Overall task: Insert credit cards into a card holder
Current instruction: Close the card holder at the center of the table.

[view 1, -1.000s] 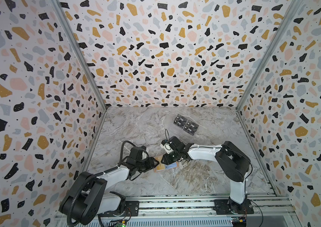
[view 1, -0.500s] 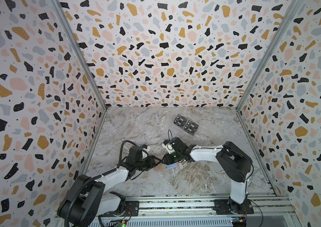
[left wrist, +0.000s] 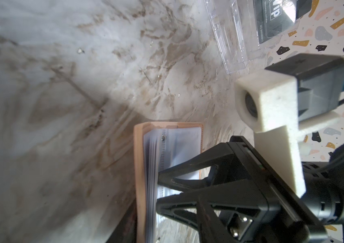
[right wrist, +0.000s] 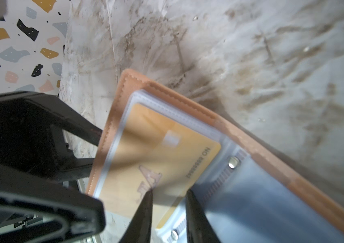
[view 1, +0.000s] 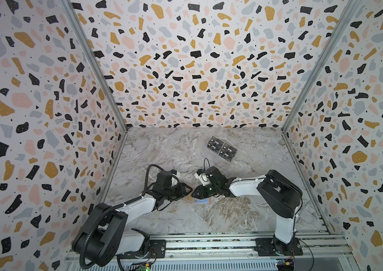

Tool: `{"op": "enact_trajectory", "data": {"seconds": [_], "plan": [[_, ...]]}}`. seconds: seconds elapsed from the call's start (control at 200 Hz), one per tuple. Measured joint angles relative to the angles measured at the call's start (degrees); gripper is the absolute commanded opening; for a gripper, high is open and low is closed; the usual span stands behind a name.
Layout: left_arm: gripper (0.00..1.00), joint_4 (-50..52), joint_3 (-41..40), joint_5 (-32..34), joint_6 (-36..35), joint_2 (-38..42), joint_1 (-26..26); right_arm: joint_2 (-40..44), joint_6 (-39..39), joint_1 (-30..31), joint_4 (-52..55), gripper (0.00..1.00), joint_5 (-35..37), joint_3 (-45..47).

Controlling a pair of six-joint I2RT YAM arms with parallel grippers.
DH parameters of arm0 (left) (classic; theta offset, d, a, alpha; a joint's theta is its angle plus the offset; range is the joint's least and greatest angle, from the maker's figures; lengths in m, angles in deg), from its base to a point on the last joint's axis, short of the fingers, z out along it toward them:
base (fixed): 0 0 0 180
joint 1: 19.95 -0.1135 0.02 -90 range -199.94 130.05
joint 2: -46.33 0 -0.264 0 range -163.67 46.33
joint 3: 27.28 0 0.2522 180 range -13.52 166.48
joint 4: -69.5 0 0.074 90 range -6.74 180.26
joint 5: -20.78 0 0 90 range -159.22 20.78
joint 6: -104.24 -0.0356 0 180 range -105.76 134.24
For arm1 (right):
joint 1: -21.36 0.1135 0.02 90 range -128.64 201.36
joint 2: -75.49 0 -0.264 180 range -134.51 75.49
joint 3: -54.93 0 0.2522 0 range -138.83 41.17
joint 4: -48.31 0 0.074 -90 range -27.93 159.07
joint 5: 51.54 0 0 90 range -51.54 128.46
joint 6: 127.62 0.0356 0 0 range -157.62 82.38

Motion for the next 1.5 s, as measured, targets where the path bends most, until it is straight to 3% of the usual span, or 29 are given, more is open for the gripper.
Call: {"op": "enact_trajectory", "data": {"seconds": [0.31, 0.436, 0.661, 1.021, 1.261, 1.367, 1.497], "plan": [[0.23, 7.4, 4.5, 9.2, -1.3, -3.2, 3.2, 0.0, 1.7, 0.0, -3.9, 0.28, -3.7, 2.1], [0.09, 10.5, 6.4, 11.3, -2.0, -3.4, 4.1, 0.0, 2.0, 0.1, -5.2, 0.28, -4.7, 2.8], [0.0, 15.8, 9.4, 14.2, -3.9, -2.9, 4.7, 0.0, 2.4, 0.1, -6.6, 0.28, -5.6, 3.3], [0.0, 31.1, 16.5, 24.2, -9.7, -2.3, 6.0, 4.7, 2.4, -0.3, -5.4, 0.32, -6.3, 3.4], [0.03, 38.4, 21.7, 36.0, -9.2, -5.5, 14.7, 9.4, -0.7, -2.2, -2.4, 0.31, -5.2, 3.8], [0.05, 39.5, 23.2, 40.0, -7.8, -7.8, 18.1, 10.4, -1.0, -2.6, -3.0, 0.31, -3.2, 8.0], [0.17, 40.7, 25.2, 43.3, -6.3, -9.9, 21.3, 10.0, -1.2, -2.7, -1.7, 0.3, -2.7, 11.8]]}}
